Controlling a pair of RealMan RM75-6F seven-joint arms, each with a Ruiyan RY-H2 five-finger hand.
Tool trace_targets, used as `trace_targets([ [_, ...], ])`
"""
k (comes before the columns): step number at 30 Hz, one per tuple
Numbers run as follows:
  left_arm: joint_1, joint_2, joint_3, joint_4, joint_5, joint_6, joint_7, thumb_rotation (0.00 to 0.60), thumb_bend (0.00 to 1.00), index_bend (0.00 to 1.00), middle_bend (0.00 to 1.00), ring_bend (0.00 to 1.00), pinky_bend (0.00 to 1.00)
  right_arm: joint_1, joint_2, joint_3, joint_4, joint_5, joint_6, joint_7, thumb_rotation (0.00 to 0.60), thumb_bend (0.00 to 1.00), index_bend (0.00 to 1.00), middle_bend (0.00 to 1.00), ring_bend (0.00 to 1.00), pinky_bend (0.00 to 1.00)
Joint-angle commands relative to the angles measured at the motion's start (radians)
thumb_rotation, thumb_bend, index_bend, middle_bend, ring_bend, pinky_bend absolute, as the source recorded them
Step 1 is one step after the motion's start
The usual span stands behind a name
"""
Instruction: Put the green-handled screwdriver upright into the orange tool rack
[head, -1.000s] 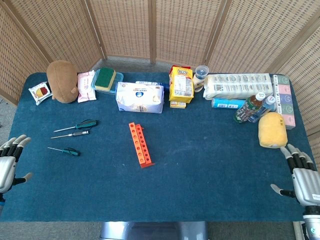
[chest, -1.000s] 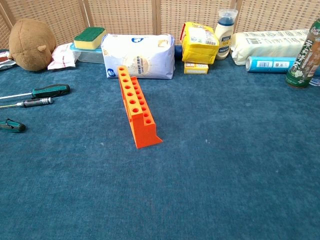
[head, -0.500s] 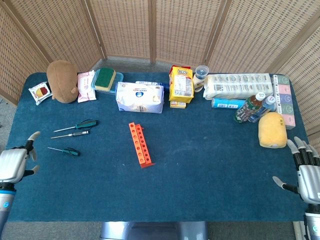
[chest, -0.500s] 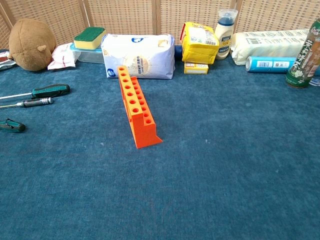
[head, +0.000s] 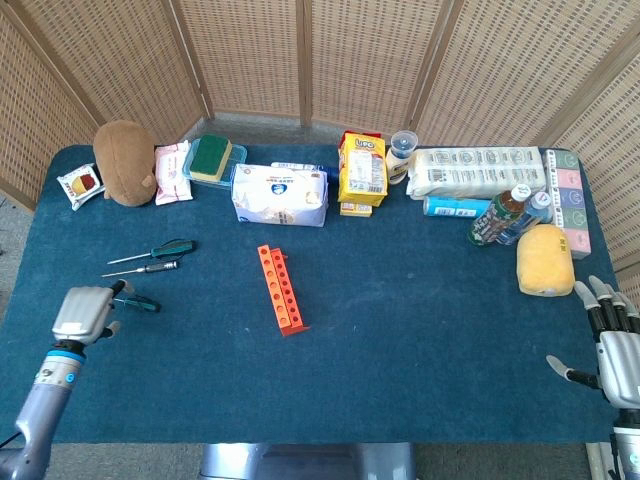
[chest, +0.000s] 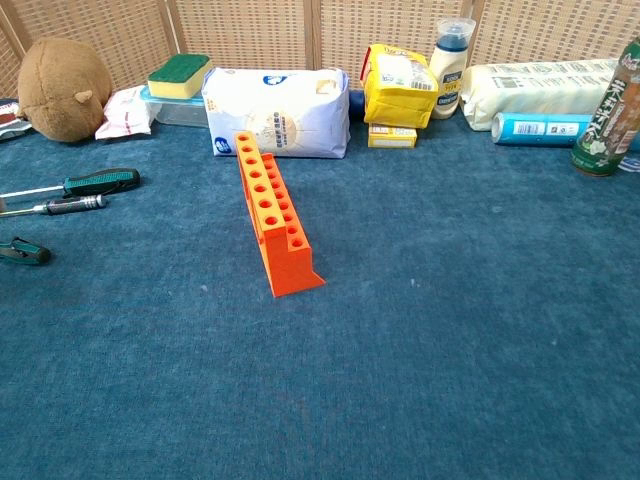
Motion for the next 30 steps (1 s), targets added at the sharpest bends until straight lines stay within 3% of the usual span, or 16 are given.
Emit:
trace_targets([
  [1,-0.018,-0.035,0.004,0.026,-0.024,-0.022,0.033,0.600,0.24,0.42,1.00,0.96,0.95,0.000,0.001,0.002,-0.002,0.002,0.001,0.006,0.563,0.02,0.00,0.00,0.00,0.00],
  [30,-0.074,-0.145,-0.025,0.090,-0.116,-0.036,0.150,0.600,0.28,0.44,1.00,0.96,0.95,-0.001,0.029,-0.001,-0.021,0.023,-0.030,0.031,0.567,0.02,0.00,0.00,0.00,0.00],
])
